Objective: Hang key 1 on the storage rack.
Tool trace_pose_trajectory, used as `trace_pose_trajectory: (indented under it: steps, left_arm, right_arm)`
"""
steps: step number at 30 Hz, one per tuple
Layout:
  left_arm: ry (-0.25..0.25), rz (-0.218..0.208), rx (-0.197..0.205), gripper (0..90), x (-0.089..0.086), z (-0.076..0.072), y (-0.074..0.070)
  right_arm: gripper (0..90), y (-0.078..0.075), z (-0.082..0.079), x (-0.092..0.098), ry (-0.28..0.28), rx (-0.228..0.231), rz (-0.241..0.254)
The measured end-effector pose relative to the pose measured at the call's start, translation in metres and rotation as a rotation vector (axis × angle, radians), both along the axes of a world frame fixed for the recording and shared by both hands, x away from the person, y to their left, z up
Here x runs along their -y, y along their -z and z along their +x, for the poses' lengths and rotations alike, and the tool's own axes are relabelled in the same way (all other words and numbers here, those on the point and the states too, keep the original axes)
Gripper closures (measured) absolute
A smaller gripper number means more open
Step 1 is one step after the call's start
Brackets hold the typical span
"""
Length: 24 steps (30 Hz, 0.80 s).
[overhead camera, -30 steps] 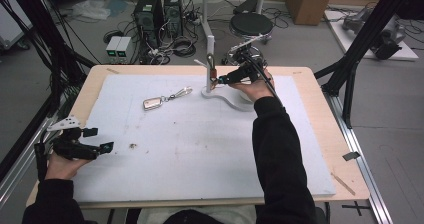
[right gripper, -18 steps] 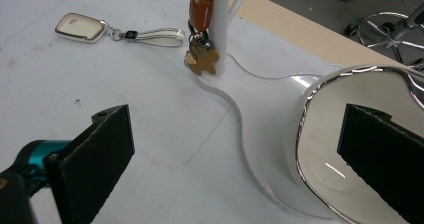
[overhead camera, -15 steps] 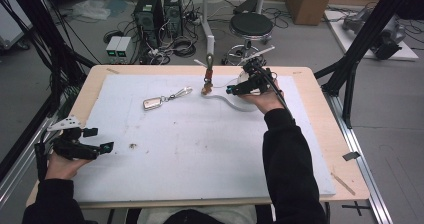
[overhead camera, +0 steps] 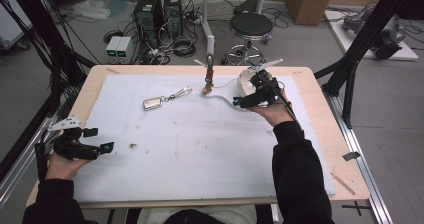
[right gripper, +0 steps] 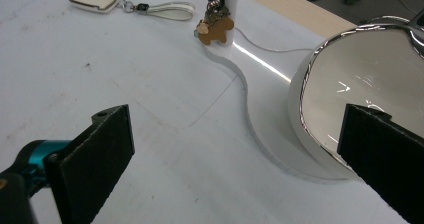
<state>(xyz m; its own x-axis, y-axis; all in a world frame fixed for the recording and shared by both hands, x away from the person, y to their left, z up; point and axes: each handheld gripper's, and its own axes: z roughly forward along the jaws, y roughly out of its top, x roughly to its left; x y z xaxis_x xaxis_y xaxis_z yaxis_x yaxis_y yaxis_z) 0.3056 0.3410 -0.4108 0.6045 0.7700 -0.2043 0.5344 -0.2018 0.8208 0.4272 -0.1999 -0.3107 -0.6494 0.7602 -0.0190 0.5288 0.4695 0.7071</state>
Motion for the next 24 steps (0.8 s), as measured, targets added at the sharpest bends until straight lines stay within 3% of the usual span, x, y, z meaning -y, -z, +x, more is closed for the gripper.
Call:
trace_pose_trajectory:
  steps: [16,24]
  left_arm:
    - [-0.003,-0.001,-0.001,1.8,0.0,0.0,0.0]
    - [-0.006,0.0,-0.001,1.7,0.0,0.0,0.0]
  right_arm:
    - [0.7,0.015,-0.024,0.026,0.01,0.02,0.032]
    - [0.7,0.02,-0.034,0.042,0.019,0.021,0.092]
